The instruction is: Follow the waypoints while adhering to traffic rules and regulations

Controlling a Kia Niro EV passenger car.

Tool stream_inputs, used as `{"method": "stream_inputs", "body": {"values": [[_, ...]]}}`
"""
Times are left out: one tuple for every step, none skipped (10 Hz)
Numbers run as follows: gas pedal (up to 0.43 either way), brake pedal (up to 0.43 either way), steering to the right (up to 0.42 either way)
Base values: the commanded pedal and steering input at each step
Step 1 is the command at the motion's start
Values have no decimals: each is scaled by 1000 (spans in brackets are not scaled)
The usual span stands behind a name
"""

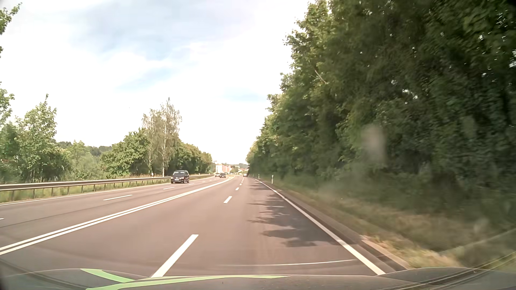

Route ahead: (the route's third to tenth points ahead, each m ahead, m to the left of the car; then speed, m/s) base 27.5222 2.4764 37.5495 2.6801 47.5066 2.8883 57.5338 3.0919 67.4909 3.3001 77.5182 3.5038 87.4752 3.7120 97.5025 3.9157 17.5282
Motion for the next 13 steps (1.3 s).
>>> {"method": "stream_inputs", "body": {"values": [[87, 0, -1], [87, 0, -1], [87, 0, -1], [98, 0, -2], [98, 0, -2], [98, 0, -2], [98, 0, -2], [98, 0, -3], [98, 0, -3], [98, 0, -3], [98, 0, -3], [98, 0, -3], [98, 0, -3]]}}
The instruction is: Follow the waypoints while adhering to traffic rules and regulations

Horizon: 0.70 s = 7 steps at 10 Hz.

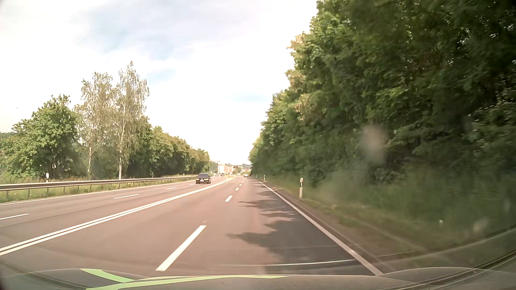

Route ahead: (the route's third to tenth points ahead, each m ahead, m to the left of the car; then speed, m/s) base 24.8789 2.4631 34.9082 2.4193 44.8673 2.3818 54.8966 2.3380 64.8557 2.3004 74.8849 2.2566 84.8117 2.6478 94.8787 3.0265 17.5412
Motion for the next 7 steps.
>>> {"method": "stream_inputs", "body": {"values": [[98, 0, -3], [98, 0, -3], [98, 0, -3], [98, 0, -3], [98, 0, -3], [98, 0, -3], [87, 0, -2]]}}
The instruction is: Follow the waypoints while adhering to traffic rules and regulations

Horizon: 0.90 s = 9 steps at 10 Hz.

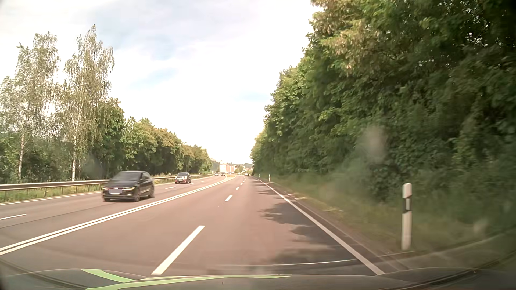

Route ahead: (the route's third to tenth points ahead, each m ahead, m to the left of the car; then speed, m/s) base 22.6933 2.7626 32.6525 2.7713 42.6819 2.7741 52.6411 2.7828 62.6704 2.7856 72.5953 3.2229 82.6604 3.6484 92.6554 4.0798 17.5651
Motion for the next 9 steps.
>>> {"method": "stream_inputs", "body": {"values": [[87, 0, -1], [87, 0, -1], [79, 0, -1], [79, 0, -1], [79, 0, -2], [79, 0, -1], [79, 0, -2], [79, 0, -1], [79, 0, -1]]}}
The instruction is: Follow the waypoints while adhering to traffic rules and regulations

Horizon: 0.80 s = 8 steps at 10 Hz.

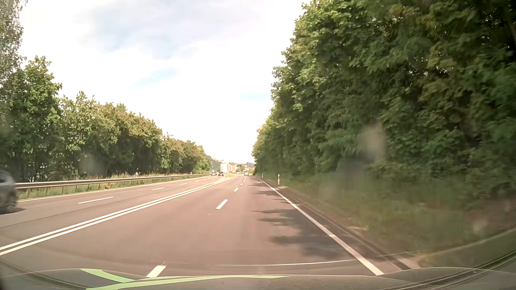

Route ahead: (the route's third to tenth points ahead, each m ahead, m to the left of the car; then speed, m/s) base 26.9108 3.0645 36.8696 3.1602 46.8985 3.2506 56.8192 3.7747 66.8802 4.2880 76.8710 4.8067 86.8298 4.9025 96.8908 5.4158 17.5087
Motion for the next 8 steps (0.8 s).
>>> {"method": "stream_inputs", "body": {"values": [[79, 0, -1], [79, 0, -2], [79, 0, -1], [79, 0, -1], [79, 0, -2], [79, 0, -1], [79, 0, -2], [79, 0, -1]]}}
